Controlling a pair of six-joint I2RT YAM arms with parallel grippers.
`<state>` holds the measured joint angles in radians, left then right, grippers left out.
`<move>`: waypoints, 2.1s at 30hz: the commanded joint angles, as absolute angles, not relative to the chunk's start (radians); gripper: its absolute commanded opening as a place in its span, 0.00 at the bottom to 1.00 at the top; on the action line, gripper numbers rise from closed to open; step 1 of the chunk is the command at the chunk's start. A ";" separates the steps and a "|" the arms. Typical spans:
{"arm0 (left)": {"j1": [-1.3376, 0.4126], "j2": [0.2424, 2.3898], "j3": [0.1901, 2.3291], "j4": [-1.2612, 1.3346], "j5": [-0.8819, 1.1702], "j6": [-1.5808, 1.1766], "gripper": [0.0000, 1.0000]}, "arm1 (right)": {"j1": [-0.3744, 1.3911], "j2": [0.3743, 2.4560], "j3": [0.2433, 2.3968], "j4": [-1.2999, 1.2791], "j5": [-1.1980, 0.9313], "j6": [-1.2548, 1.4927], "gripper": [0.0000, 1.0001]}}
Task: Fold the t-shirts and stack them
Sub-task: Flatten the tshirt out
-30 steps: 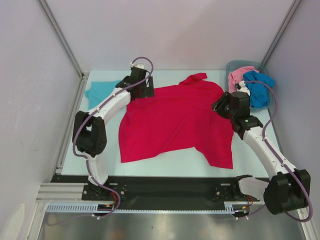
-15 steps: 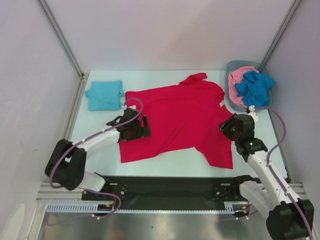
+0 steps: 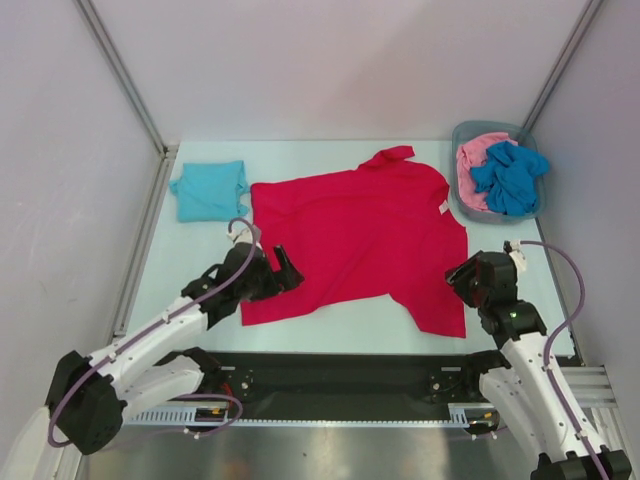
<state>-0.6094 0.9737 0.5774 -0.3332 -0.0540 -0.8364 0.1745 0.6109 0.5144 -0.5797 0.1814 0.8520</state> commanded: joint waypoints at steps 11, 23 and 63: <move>-0.804 0.830 0.430 -0.445 -0.138 -1.068 1.00 | 0.271 0.552 0.460 -0.747 0.167 1.043 0.48; -0.811 0.883 0.483 -0.476 -0.164 -1.029 1.00 | 0.281 0.624 0.521 -0.713 0.181 0.993 0.48; -0.666 1.199 0.879 -0.448 -0.066 -0.799 1.00 | -0.110 0.960 0.558 -0.626 0.068 0.808 0.51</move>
<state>-0.6872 1.1763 0.7982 -0.4740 -0.1154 -0.8459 -0.1024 0.9237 0.5537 -0.6601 0.1181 0.8108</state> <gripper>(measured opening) 0.996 0.507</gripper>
